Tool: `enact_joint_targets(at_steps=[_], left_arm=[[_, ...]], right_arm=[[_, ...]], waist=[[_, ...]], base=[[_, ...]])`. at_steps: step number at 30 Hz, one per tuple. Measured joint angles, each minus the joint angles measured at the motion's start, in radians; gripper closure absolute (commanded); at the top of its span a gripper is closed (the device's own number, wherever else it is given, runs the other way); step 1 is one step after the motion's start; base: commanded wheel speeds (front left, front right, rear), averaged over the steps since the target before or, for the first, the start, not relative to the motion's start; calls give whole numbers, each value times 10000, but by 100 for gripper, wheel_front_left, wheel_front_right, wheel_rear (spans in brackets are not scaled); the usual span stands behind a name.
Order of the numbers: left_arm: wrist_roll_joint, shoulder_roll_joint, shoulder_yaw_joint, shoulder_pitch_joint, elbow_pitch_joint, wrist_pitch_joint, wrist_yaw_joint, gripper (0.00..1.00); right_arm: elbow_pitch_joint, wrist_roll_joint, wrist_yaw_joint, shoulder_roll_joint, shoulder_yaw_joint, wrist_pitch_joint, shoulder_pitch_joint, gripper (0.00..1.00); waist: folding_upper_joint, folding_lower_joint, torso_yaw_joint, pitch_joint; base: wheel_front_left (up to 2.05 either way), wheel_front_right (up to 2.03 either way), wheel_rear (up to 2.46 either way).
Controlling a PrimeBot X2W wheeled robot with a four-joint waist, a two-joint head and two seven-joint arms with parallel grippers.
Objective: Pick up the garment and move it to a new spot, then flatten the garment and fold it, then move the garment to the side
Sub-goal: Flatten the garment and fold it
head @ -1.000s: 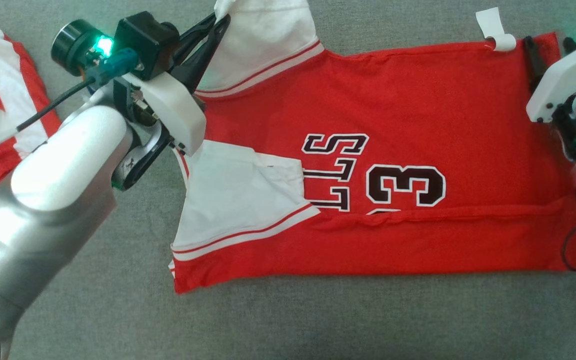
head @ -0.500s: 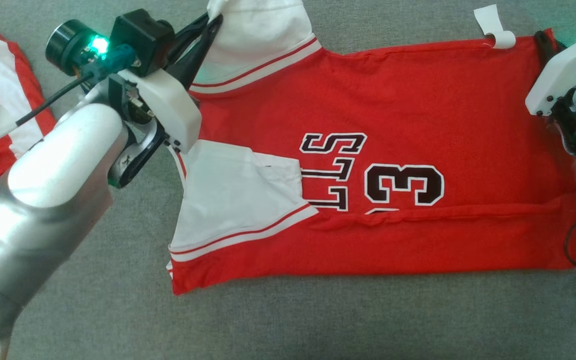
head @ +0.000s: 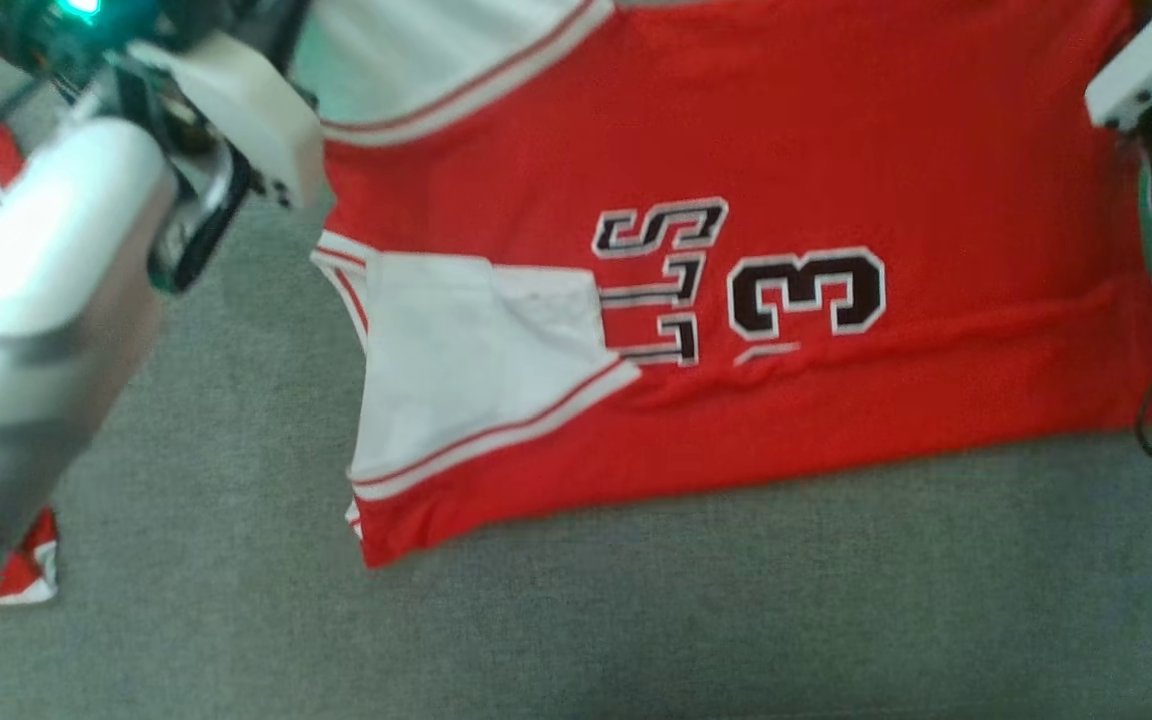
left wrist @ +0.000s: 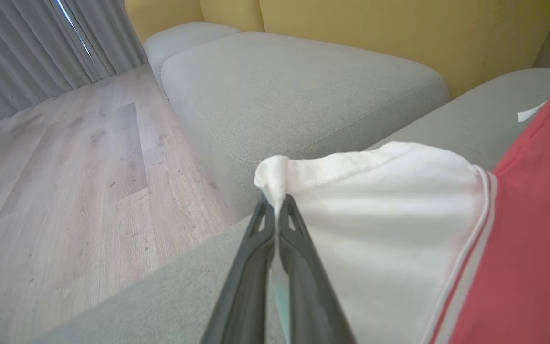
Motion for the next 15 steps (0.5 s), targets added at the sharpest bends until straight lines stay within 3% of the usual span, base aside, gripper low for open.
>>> enact_joint_targets(at_steps=[11, 15], left_arm=[[136, -583, 336, -1043, 1521, -1302, -12, 100], [136, -738, 309, -1007, 1824, -1542, -307, 100]], right_arm=[[146, 368, 0, 15, 362, -823, -835, 100], [307, 612, 0, -13, 640, -819, -816, 100]], waist=[[0, 0, -178, -33], [0, 0, -95, -193]], base=[[0, 0, 0], [0, 0, 0]])
